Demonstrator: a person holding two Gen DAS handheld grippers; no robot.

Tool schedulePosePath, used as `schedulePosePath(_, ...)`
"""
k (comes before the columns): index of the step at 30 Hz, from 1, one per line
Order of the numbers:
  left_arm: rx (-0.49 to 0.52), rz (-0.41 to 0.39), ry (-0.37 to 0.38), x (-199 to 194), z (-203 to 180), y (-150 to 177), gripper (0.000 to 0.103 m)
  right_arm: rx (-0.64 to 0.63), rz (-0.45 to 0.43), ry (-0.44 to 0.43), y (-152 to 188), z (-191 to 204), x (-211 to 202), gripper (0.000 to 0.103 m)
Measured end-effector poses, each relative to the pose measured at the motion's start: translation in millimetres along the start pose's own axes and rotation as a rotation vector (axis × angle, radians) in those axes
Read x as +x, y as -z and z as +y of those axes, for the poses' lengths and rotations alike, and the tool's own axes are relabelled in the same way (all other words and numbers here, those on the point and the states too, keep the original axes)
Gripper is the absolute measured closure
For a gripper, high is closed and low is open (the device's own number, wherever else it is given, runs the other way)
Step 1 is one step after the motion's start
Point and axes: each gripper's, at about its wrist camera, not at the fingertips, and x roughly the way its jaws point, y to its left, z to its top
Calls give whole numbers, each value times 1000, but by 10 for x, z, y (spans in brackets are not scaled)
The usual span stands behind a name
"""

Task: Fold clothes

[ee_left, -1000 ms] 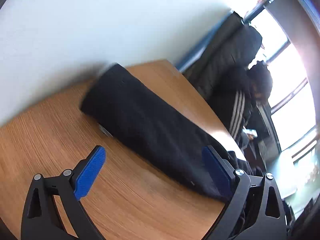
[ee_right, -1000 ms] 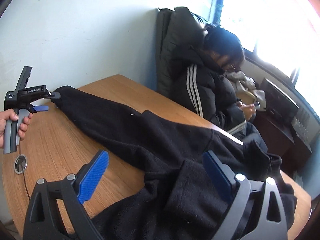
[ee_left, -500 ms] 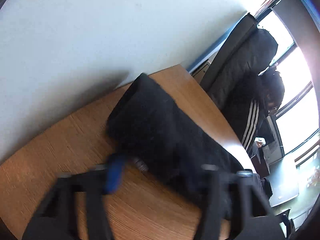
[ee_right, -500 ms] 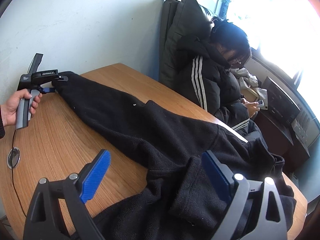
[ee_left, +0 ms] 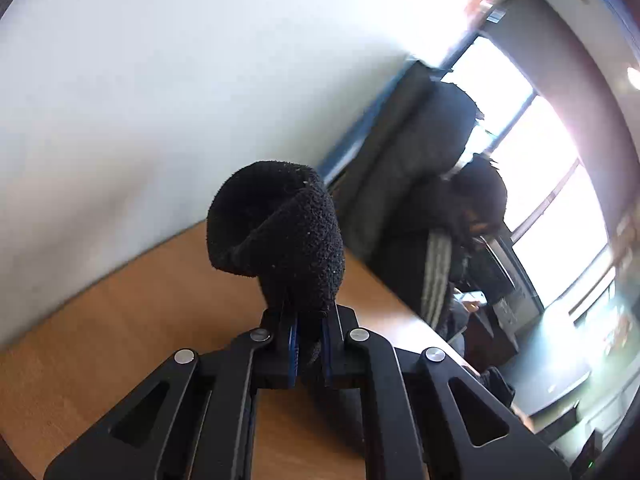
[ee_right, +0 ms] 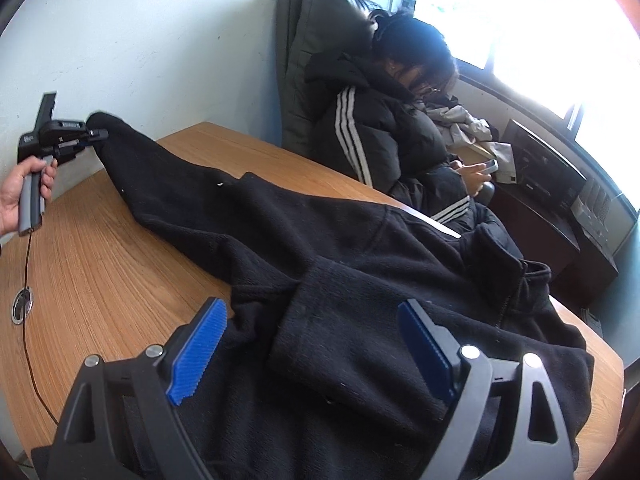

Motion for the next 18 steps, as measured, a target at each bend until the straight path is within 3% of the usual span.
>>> schedulePosePath(4,171,-62,53,-152,-866,-168,96,53,-29,23,121,-242,-152,13)
schedulePosePath(10,416,-49,177,-129,-2817,156,96,140,-94,42,321,-704,-533,16)
schedulePosePath(16,525,84,196,227,-4193,1230,96,217,-176,113,622,-1433,-1176,18)
schedulePosePath(18,553,124,187,279,-4362,1666,96,255,-196,144,761,-1732,-1394,18)
